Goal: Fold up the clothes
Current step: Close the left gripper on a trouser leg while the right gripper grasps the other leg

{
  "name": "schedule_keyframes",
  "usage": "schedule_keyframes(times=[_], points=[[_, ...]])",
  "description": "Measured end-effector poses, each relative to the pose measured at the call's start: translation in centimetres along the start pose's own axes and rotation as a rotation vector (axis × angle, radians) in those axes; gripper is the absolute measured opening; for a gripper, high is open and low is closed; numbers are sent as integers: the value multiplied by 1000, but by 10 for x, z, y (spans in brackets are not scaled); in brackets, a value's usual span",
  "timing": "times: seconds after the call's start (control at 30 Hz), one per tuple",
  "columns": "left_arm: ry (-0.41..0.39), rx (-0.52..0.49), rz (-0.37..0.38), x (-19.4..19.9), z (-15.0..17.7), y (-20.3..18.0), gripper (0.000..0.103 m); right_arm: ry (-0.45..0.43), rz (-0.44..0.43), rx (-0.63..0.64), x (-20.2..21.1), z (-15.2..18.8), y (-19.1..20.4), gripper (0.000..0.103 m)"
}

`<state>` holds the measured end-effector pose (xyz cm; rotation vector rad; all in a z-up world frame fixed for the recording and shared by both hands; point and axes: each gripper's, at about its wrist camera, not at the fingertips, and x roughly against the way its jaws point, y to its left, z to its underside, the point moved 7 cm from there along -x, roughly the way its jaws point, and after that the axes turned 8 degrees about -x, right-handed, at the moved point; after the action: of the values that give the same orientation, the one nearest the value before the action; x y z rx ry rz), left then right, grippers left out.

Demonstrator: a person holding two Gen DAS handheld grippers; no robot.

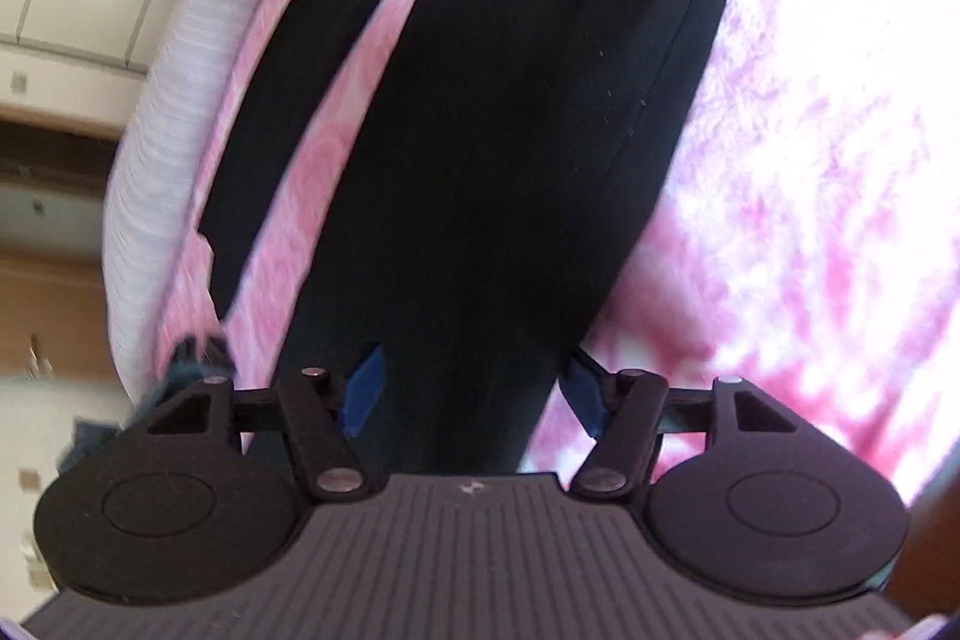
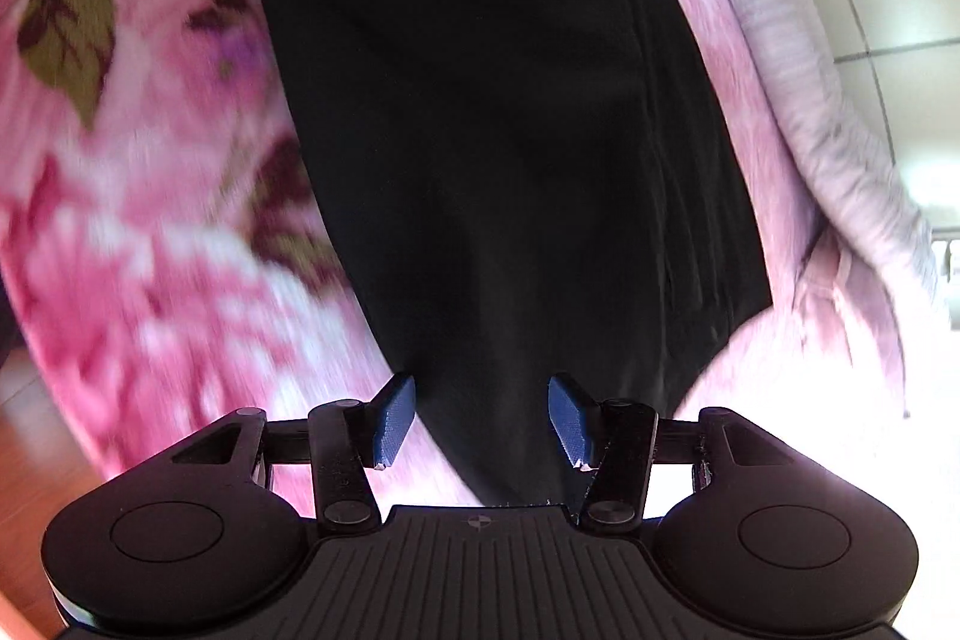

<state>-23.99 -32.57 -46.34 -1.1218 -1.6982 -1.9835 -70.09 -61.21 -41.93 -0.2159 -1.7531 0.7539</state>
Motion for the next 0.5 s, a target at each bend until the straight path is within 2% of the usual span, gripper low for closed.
schedule_keyframes(times=[0.13, 0.2, 0.3, 0.5], points=[[-44, -33, -32, -4, 10, 8, 60, -34, 11, -10, -14, -15, 20, 52], [-31, -32, -61, -8, 20, 13, 55, -61, 48, -15, -19, -15, 24, 52], [1, -27, -59, -16, 30, 16, 53, -103, 112, -12, -19, -3, 20, 52], [4, -49, -104, -24, 34, 22, 54, -38, 223, 15, -44, 37, -8, 52]])
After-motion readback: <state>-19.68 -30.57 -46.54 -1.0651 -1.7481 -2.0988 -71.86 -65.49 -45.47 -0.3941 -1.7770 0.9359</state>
